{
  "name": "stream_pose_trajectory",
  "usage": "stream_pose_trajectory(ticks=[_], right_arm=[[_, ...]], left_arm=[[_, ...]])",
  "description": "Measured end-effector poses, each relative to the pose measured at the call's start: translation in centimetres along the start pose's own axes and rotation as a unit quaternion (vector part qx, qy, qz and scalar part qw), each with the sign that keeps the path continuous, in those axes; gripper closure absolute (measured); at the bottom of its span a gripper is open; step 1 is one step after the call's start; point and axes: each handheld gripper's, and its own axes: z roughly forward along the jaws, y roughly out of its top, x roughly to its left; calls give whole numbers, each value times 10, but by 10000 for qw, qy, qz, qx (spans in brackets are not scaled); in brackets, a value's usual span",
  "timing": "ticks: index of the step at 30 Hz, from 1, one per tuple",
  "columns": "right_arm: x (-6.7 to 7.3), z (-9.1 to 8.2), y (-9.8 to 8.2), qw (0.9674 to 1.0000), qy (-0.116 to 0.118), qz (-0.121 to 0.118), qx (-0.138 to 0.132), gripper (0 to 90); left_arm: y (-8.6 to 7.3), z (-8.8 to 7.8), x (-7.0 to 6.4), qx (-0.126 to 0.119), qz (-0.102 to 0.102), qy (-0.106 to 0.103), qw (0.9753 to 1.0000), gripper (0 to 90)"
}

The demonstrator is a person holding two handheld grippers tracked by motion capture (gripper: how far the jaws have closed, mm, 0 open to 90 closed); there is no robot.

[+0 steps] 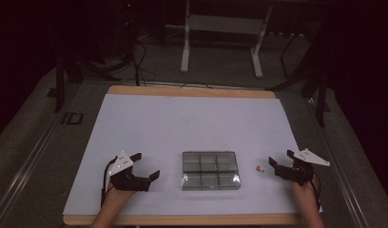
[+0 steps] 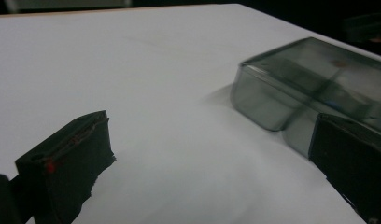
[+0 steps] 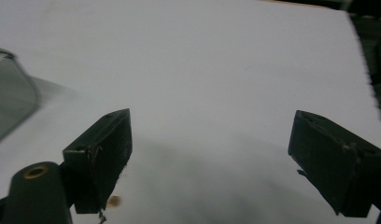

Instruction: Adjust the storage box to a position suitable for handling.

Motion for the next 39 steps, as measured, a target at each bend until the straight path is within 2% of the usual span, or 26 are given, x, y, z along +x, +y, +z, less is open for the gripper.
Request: stream_pose_trajectory(ticks=[1, 3, 5, 6, 8, 9, 10, 11, 13, 14, 16, 17, 18, 20, 21, 23, 24, 25, 26, 29, 31, 32, 33, 35, 36, 39], right_arm=[[4, 0, 3, 9998, 190, -54, 36, 137], [9, 1, 7, 9980, 626, -61, 18, 133], [15, 2, 9, 9954, 958, -86, -39, 135], [18, 4, 9, 9942, 1065, -144, -54, 138], [25, 7, 10, 9911, 1301, -270, -24, 140], [25, 7, 10, 9911, 1301, -270, -24, 140], [33, 11, 11, 9874, 1510, -466, -29, 176], [36, 12, 11, 9848, 1649, -546, -27, 196], [42, 15, 10, 9794, 1920, -622, 13, 233], [42, 15, 10, 9794, 1920, -622, 13, 233], [49, 19, 9, 9717, 2185, -897, 105, 319], [51, 21, 8, 9688, 2277, -964, 152, 357], [52, 22, 7, 9666, 2349, -1007, 191, 388], [55, 24, 5, 9621, 2474, -1120, 253, 522], [56, 24, 4, 9594, 2545, -1190, 244, 537], [59, 24, 3, 9558, 2613, -1311, 311, 675], [60, 24, 3, 9536, 2661, -1375, 315, 705], [61, 24, 3, 9507, 2736, -1419, 339, 753], [63, 24, 3, 9481, 2792, -1474, 382, 796], [67, 24, 2, 9427, 2904, -1586, 439, 887], [67, 24, 2, 9416, 2931, -1597, 437, 897], [68, 23, 2, 9397, 2988, -1606, 448, 899], [70, 23, 2, 9366, 3046, -1660, 489, 900], [71, 23, 1, 9343, 3089, -1701, 525, 900], [71, 23, 1, 9328, 3141, -1687, 528, 900], [71, 22, 0, 9313, 3173, -1705, 543, 900]], left_arm=[[2, 3, -1, 44, 16, -154, 9999, 2], [5, 5, -1, 152, 105, -304, 9994, 2], [8, 8, -3, 250, 166, -352, 9989, 2], [9, 10, -3, 301, 180, -462, 9983, 2], [10, 12, -6, 395, 291, -456, 9978, 3], [10, 12, -6, 395, 291, -456, 9978, 3], [13, 14, -9, 449, 344, -633, 9964, 27], [14, 15, -11, 451, 415, -642, 9961, 77], [15, 17, -13, 456, 437, -783, 9949, 93], [15, 17, -13, 456, 437, -783, 9949, 146], [17, 22, -14, 545, 473, -857, 9937, 167], [17, 23, -15, 563, 481, -864, 9935, 194], [17, 24, -15, 576, 476, -929, 9929, 256], [17, 28, -18, 732, 557, -1014, 9906, 347], [17, 30, -19, 808, 616, -1069, 9891, 404], [15, 34, -21, 960, 675, -1154, 9864, 529], [14, 36, -22, 1072, 766, -1216, 9838, 576], [14, 37, -23, 1156, 870, -1185, 9823, 625], [13, 38, -24, 1177, 898, -1253, 9810, 670], [13, 40, -27, 1249, 990, -1310, 9785, 766], [14, 40, -28, 1265, 1017, -1345, 9775, 832], [15, 41, -30, 1260, 1081, -1364, 9767, 832], [16, 41, -32, 1274, 1120, -1408, 9754, 873], [17, 43, -33, 1301, 1145, -1455, 9741, 900], [17, 44, -35, 1311, 1180, -1491, 9730, 900], [17, 47, -38, 1351, 1219, -1529, 9713, 900]])
